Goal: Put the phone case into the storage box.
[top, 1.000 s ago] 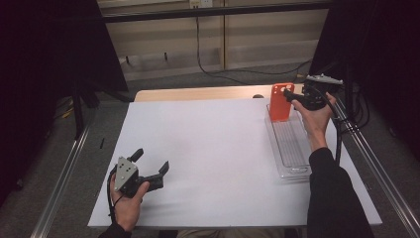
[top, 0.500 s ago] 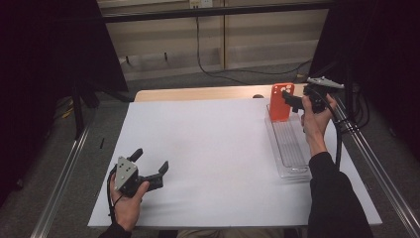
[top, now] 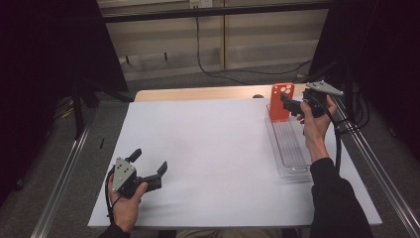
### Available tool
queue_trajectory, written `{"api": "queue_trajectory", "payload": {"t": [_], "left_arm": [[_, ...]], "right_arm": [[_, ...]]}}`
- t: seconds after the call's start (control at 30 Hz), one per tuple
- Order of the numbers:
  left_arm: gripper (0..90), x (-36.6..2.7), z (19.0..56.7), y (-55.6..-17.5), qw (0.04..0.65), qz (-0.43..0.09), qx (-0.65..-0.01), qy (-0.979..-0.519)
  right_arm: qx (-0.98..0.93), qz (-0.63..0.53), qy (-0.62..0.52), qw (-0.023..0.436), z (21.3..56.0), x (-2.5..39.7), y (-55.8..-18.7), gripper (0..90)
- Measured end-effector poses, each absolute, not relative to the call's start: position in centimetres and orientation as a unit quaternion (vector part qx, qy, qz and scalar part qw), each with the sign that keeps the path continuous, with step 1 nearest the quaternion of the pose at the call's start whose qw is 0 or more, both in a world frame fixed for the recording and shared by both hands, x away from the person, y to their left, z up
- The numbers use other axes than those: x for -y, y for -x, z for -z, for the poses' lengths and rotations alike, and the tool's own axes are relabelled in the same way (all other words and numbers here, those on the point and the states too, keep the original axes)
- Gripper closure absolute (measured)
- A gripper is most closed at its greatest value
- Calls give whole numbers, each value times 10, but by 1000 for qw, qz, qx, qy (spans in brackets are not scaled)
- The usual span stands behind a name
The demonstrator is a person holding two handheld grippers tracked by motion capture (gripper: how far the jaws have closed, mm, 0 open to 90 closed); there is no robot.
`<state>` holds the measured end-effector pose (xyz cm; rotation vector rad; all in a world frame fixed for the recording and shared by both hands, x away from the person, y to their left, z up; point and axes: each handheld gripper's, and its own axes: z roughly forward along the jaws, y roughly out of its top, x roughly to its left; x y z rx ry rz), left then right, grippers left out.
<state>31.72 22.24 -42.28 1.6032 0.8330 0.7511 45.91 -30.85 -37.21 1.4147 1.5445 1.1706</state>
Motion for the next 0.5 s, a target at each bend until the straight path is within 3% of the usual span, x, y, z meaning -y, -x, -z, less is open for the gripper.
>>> {"api": "queue_trajectory", "payload": {"t": [0.5], "left_arm": [[32, -224, 422, -316, 562, -318, -359, -674]], "right_arm": [[-599, -455, -531, 389, 378, 303, -440, 69]]}}
